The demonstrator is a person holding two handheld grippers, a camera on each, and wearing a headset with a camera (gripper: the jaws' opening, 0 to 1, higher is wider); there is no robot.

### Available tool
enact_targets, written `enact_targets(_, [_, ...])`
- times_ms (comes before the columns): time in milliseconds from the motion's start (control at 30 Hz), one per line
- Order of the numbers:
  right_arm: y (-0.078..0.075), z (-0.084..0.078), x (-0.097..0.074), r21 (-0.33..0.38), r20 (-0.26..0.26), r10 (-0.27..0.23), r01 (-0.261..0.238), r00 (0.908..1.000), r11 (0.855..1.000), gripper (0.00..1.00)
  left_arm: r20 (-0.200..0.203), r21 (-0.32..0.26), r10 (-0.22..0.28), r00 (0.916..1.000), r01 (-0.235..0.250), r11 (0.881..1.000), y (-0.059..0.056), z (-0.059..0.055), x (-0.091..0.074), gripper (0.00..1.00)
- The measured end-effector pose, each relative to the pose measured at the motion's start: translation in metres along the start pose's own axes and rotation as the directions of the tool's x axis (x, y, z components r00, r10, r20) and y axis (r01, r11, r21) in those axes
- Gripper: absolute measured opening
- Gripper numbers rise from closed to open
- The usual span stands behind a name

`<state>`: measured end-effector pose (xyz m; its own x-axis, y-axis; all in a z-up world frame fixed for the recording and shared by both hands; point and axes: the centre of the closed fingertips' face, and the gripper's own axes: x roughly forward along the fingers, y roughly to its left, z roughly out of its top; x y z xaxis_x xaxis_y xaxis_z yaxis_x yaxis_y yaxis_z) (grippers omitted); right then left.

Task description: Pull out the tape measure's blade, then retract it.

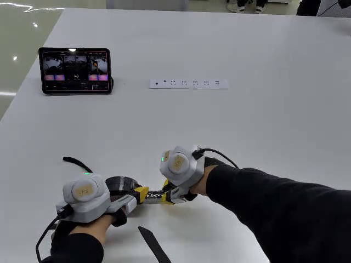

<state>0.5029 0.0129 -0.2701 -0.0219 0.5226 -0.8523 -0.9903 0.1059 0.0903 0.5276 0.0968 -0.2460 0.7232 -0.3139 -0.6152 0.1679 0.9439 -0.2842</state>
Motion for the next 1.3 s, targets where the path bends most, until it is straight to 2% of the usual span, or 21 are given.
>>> enact_targets(1300, [0.003, 0.014, 0.007, 0.013, 0.027, 0.002, -0.002, 0.9996, 1.0, 0.1, -0.001, -0.003, -0.006, 1.0, 0.006, 1.0, 0.0, 0.0, 0.0, 0.63])
